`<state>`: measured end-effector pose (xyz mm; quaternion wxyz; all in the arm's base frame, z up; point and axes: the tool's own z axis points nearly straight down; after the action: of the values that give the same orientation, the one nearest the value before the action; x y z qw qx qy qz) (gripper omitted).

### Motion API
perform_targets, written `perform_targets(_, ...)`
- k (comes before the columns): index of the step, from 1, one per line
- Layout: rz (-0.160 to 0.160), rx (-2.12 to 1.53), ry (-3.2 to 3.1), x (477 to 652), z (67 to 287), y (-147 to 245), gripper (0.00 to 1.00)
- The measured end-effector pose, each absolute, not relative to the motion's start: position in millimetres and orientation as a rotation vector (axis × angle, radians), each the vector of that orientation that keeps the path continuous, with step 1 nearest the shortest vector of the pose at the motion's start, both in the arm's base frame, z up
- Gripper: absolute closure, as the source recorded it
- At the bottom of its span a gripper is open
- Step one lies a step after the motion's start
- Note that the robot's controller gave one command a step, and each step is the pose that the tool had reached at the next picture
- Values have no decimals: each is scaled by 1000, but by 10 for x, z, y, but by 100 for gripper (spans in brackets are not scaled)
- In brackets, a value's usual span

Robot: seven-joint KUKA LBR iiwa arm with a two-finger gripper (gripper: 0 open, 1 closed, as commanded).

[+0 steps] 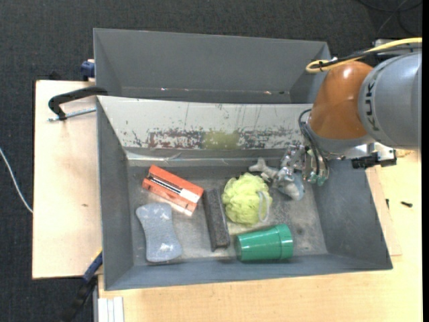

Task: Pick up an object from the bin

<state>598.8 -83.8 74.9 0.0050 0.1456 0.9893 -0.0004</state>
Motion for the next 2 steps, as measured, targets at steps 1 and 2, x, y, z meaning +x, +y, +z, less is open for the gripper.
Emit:
perform_targets(1, -1, 456, 3098, 5988, 749, -838, 100)
perform_targets(2, -1, 456, 3100, 5986, 757, -838, 100)
